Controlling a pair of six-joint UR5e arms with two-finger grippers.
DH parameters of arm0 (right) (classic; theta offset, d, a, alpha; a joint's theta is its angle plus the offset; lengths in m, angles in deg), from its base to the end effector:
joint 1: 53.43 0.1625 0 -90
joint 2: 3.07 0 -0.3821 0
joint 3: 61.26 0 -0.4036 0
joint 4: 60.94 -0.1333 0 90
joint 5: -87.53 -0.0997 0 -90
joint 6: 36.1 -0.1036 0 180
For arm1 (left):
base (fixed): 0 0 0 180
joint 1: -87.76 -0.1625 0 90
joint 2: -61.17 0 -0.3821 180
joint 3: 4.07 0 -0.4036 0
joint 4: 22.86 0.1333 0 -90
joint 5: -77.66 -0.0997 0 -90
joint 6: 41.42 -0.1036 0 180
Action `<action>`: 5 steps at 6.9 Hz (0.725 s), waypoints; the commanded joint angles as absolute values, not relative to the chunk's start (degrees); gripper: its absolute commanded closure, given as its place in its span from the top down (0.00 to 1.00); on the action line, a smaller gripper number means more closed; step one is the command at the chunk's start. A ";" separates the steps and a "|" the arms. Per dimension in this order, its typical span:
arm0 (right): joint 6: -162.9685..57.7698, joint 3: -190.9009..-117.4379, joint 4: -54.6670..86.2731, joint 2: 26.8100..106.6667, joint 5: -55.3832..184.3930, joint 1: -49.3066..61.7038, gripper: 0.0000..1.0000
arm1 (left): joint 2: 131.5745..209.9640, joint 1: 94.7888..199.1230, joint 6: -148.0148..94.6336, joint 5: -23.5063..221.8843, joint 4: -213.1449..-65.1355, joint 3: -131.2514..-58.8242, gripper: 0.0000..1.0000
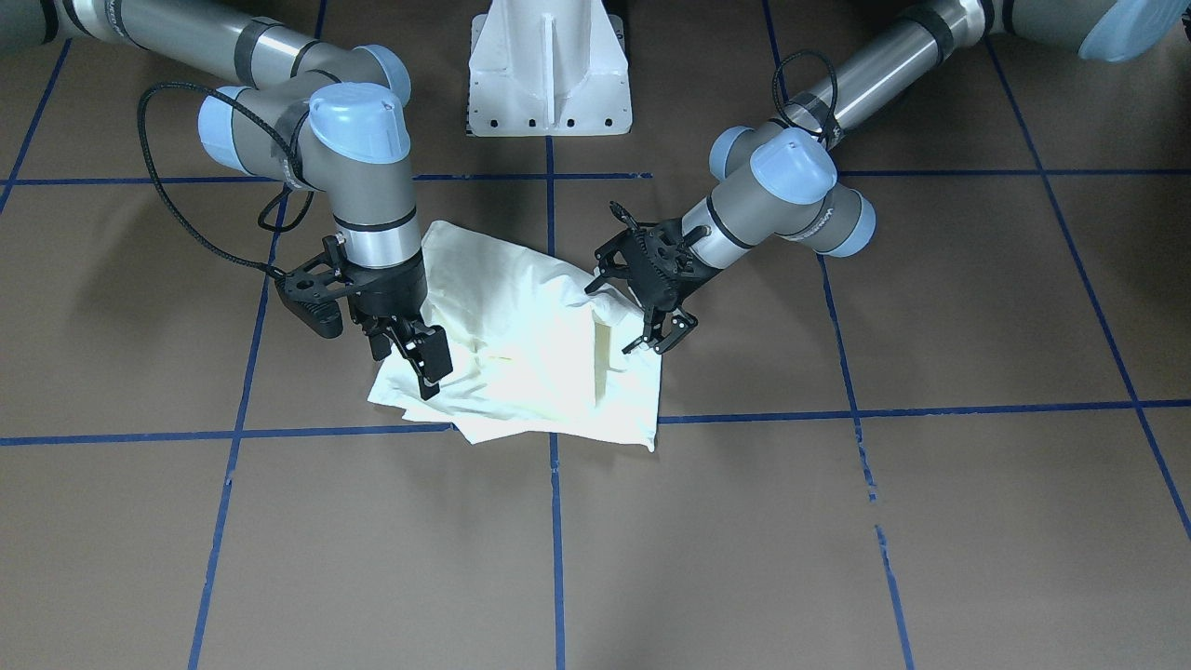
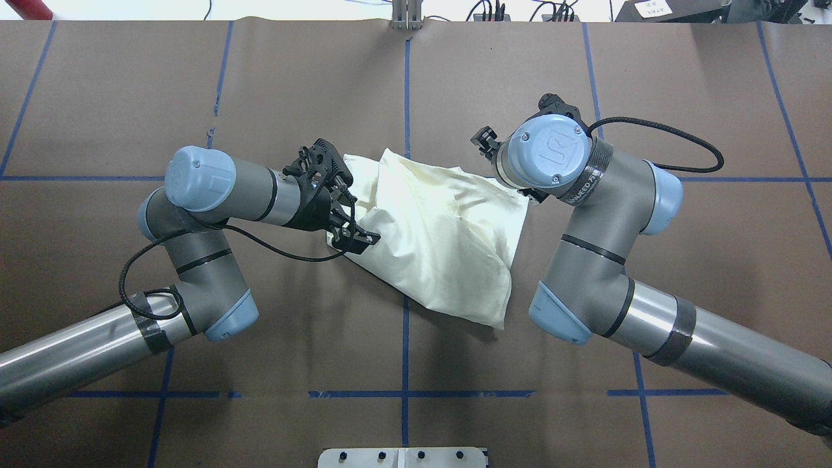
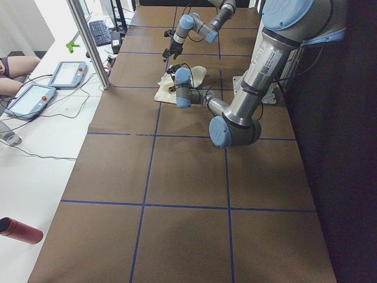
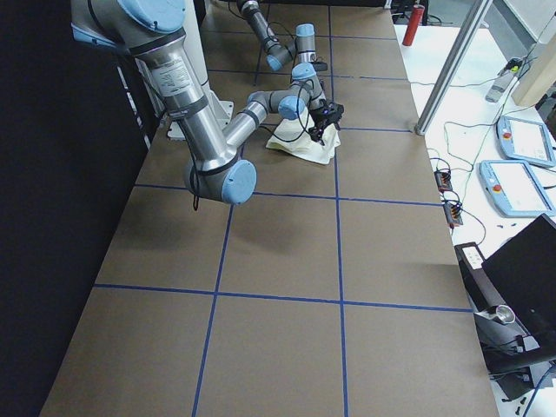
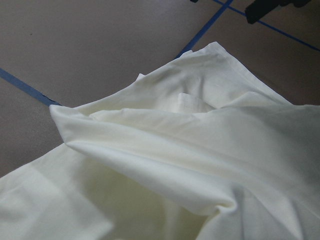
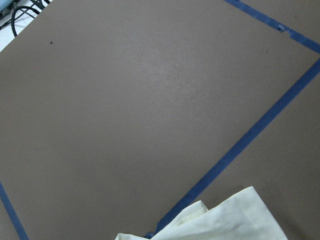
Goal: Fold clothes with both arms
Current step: 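Release the shirt and lower the left gripper onto the shirt's side nearest it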
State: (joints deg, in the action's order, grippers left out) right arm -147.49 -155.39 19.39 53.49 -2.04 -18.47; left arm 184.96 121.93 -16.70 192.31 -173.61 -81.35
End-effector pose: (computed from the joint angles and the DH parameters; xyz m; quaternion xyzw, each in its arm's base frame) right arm -0.4757 -0.4962 0.2324 0.0508 -0.3975 0.4339 0.8069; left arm 0.5257 -0.4657 0.2497 0.3838 0.5367 0.3327 0.6738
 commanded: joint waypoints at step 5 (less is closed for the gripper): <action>-147.63 -155.39 19.30 53.62 -1.86 -18.54 1.00 | 183.70 121.69 -14.80 198.77 -178.51 -81.68 0.32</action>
